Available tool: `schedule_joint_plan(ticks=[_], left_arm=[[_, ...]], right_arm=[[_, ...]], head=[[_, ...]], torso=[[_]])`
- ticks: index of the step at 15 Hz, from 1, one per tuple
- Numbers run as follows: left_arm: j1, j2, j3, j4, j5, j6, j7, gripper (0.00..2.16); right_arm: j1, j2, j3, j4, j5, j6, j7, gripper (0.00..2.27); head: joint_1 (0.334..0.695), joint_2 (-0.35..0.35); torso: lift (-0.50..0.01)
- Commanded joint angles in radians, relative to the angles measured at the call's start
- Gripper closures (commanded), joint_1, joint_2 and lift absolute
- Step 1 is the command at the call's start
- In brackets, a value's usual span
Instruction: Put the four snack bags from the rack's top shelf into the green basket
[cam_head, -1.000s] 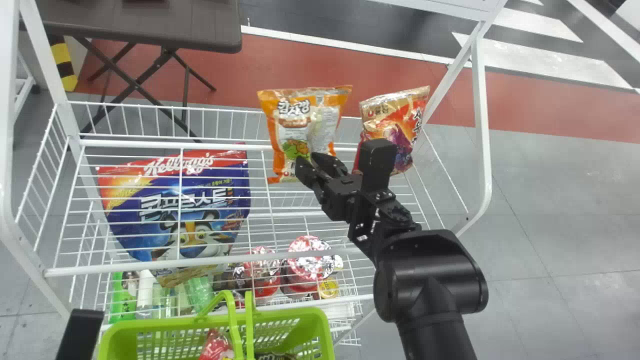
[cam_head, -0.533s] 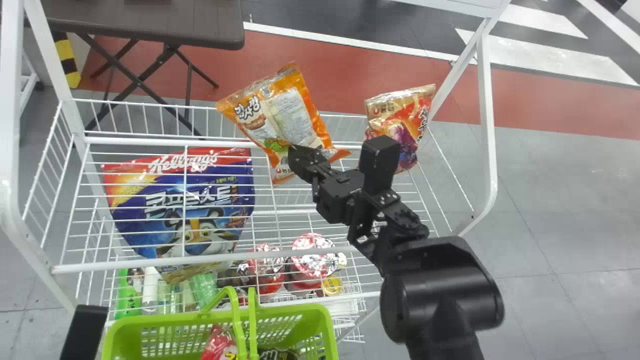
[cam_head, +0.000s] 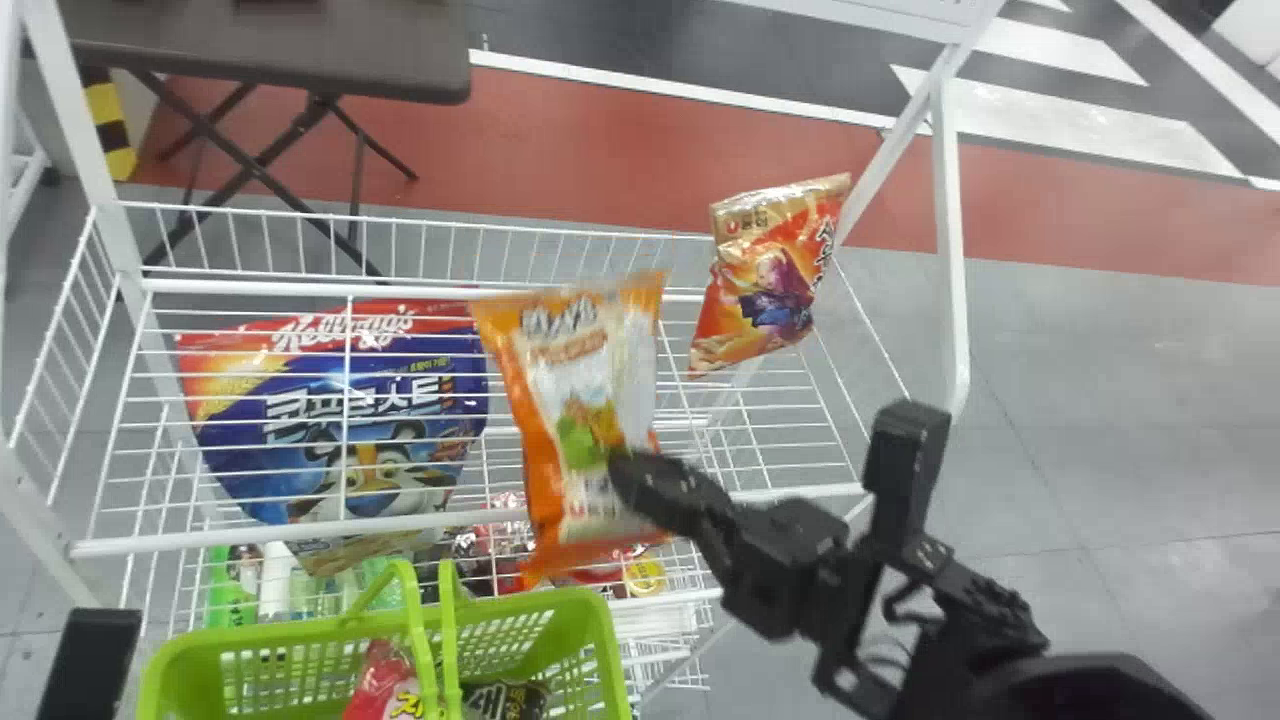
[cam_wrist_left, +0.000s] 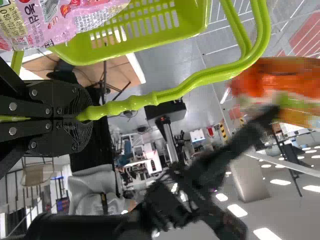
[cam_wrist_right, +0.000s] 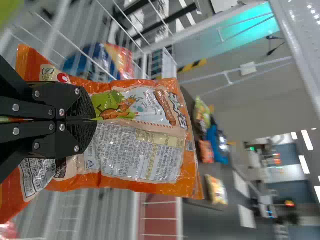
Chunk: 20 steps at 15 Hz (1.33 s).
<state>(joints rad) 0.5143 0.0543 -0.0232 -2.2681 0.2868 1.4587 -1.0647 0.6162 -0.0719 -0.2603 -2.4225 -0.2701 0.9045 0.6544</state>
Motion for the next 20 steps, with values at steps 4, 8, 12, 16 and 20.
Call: schedule_joint_plan(ticks=[4, 8, 12, 16, 20], left_arm=[[0.001, -0.007, 0.005, -0.002, 0.0, -0.005, 0.005, 2.15], [0.004, -0.008, 0.003, -0.005, 0.002, -0.008, 0.006, 2.15], [0.007, -0.007, -0.001, -0.016, 0.008, -0.008, 0.003, 2.15], [0.012, -0.007, -0.009, -0.024, 0.005, -0.008, 0.002, 2.15], [0.012, -0.007, -0.004, -0.021, 0.003, -0.008, 0.006, 2.15]], right_arm=[[0.111, -0.008, -0.07, -0.021, -0.119, 0.331, 0.074, 2.11], [0.158, -0.034, 0.015, 0.06, -0.11, 0.365, 0.106, 2.11], [0.148, -0.071, 0.072, 0.174, -0.06, 0.187, 0.057, 2.11], [0.122, -0.097, 0.127, 0.217, 0.037, 0.08, -0.053, 2.1], [0.134, -0.095, 0.096, 0.163, 0.014, 0.04, -0.033, 0.0]], head=[[0.695, -0.35], [0.695, -0.35], [0.695, -0.35], [0.695, -0.35], [0.695, -0.35]], torso=[[0.0], [0.0], [0.0], [0.0], [0.0]])
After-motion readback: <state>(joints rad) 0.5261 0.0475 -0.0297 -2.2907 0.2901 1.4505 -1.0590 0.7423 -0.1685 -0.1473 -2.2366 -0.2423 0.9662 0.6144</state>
